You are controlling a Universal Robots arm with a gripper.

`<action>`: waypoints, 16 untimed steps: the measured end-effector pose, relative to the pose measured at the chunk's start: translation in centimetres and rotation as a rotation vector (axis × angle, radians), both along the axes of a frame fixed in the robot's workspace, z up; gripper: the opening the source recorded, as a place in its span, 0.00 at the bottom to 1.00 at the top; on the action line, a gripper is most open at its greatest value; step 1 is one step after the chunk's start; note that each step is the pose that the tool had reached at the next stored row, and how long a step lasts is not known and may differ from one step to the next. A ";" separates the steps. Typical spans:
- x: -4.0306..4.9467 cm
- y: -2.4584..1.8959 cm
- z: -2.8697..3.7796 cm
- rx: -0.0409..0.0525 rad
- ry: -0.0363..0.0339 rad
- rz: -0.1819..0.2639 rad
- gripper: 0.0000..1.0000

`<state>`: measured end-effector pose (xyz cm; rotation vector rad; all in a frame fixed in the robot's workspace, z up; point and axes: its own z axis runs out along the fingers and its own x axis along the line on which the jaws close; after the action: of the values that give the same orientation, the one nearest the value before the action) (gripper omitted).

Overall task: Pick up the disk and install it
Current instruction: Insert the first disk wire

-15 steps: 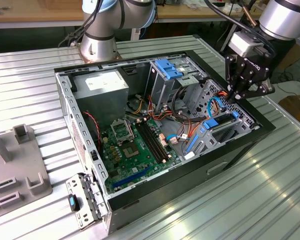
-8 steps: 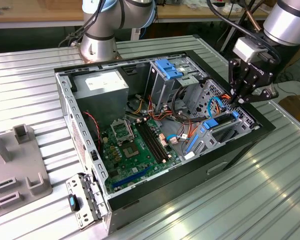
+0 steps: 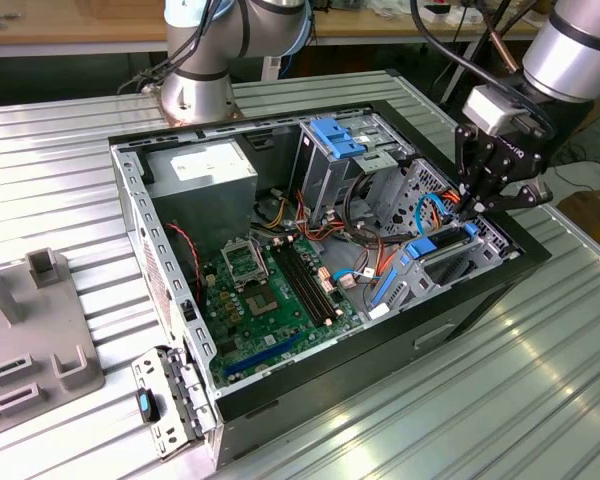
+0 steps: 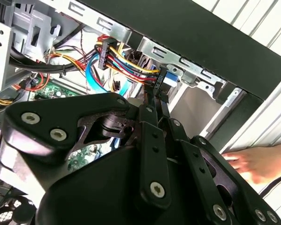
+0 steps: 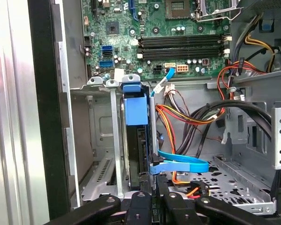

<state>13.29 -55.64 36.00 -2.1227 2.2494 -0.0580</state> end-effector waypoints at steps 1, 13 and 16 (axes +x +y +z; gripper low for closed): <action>0.00 -0.01 -0.13 -0.0001 -0.0010 0.001 0.16; -3.29 -0.73 -0.80 0.0064 -0.0368 0.005 0.16; -3.33 -0.72 -0.94 0.0059 -0.0386 0.008 0.16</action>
<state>9.96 -56.36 35.06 -2.1091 2.2168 -0.0910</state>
